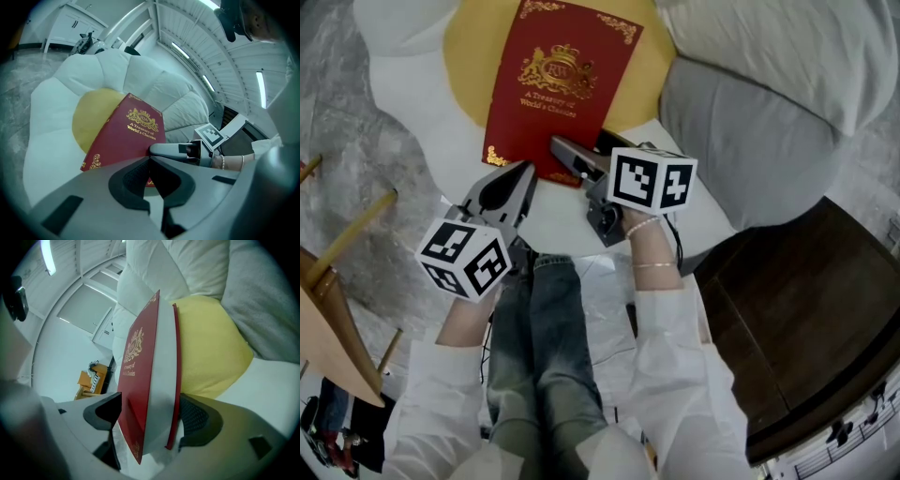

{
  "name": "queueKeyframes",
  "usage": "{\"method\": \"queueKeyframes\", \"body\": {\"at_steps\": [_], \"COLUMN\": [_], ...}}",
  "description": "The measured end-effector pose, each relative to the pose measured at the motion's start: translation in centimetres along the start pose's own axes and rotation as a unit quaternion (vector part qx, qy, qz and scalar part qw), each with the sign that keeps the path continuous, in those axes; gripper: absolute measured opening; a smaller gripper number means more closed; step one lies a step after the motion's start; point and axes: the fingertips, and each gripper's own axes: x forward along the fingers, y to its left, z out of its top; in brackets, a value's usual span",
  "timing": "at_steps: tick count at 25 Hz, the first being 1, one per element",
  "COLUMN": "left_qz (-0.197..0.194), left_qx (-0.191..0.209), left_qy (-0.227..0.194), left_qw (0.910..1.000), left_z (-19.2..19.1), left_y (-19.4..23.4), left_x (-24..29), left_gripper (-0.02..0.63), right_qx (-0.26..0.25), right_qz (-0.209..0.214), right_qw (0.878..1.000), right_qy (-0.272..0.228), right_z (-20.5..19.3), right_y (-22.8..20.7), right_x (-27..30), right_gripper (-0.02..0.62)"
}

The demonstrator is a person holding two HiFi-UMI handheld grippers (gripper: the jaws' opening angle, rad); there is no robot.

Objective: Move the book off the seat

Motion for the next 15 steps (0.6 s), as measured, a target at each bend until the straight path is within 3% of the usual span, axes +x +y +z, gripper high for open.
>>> {"method": "queueKeyframes", "body": {"at_steps": [15], "left_qz": [0.001], "left_qx": [-0.002], "left_qy": [0.001], "left_qw": [1.0000], "left_z": [-0.3], "left_y": [0.3], "left_x": [0.1], "left_gripper": [0.006], "right_qx": [0.006], "right_qz": [0.010], "right_qw": [1.000], "right_qy": [0.004], "right_z": [-0.1], "right_y": [-0.5], "right_x": [1.0], "right_gripper": [0.371]}}
